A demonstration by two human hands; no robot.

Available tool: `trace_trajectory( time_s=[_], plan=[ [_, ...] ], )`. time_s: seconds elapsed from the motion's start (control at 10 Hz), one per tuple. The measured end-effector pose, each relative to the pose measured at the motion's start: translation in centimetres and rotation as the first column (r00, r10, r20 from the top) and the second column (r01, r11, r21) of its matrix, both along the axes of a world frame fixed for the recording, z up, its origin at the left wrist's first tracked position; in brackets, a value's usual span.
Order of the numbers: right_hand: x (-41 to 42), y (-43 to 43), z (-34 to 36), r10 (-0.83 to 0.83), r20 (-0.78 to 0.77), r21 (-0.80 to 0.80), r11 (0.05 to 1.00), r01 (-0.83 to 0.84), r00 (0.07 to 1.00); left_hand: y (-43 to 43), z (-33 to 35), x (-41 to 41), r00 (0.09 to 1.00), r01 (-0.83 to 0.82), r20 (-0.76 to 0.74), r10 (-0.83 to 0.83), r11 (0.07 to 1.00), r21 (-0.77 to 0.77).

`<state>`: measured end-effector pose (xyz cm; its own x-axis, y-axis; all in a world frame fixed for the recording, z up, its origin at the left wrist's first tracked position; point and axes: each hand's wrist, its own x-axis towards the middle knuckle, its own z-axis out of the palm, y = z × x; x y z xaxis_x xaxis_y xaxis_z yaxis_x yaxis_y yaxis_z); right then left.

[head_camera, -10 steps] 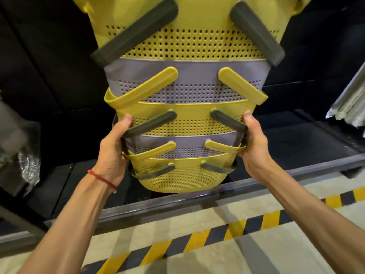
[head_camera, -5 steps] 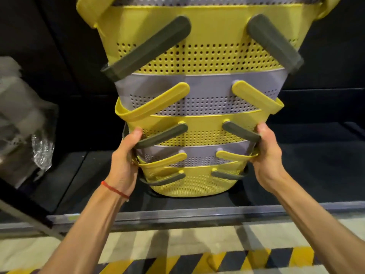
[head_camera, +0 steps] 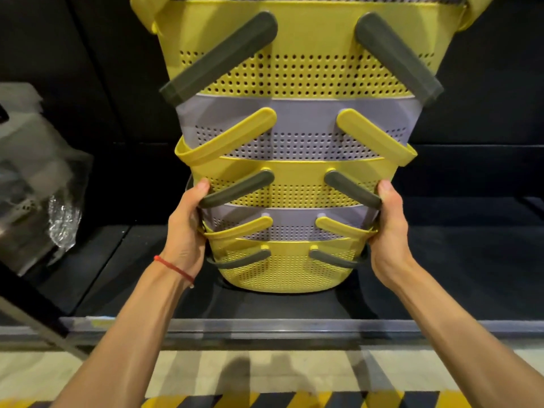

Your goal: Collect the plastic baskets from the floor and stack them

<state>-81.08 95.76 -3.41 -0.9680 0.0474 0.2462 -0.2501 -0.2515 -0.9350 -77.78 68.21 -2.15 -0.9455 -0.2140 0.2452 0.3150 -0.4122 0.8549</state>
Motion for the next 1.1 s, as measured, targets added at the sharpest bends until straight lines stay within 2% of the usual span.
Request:
trace_trajectory(
  time_s=[0.2, 0.3, 0.5, 0.7, 0.9, 1.0, 1.1],
  plan=[
    [-1.8, 0.0, 0.8, -0.025, 0.029, 0.044, 0.999, 0.023, 0.999, 1.0, -0.2, -1.1, 0.999, -0.035, -0.013, 0.035, 0.999, 0.007],
    [-1.9, -0.1, 0.5, -0.015, 0.050, 0.059, 0.998, 0.012, 0.999, 0.9, -0.5, -1.4, 0.997, -0.073, 0.014, 0.073, 0.997, -0.025],
    [-1.3, -0.2, 0.5, -0.053, 0.100, 0.083, 0.996, 0.045, 0.994, 0.8, -0.6, -1.0, 0.999, -0.038, -0.015, 0.036, 0.991, -0.126],
    [-1.0, -0.4, 0.7, -0.080, 0.129, 0.119, 0.991, 0.065, 0.988, 0.3, -0.2, -1.3, 0.998, -0.056, 0.021, 0.059, 0.992, -0.110],
    [0.0, -0.3, 1.3, -0.102, 0.195, 0.196, 0.978, 0.063, 0.975, 0.5, -0.5, -0.8, 0.992, -0.058, 0.099, 0.075, 0.984, -0.166],
    [1.5, -0.2, 0.7, -0.270, 0.216, 0.249, 0.944, 0.214, 0.938, 1.2, -1.6, 0.1, 0.972, -0.184, 0.124, 0.201, 0.973, -0.140],
    [4.4, -0.7, -1.2, -0.547, 0.046, 0.439, 0.763, 0.475, 0.836, 2.7, -4.9, 2.3, 0.843, -0.432, 0.143, 0.518, 0.812, -0.394]
  ],
)
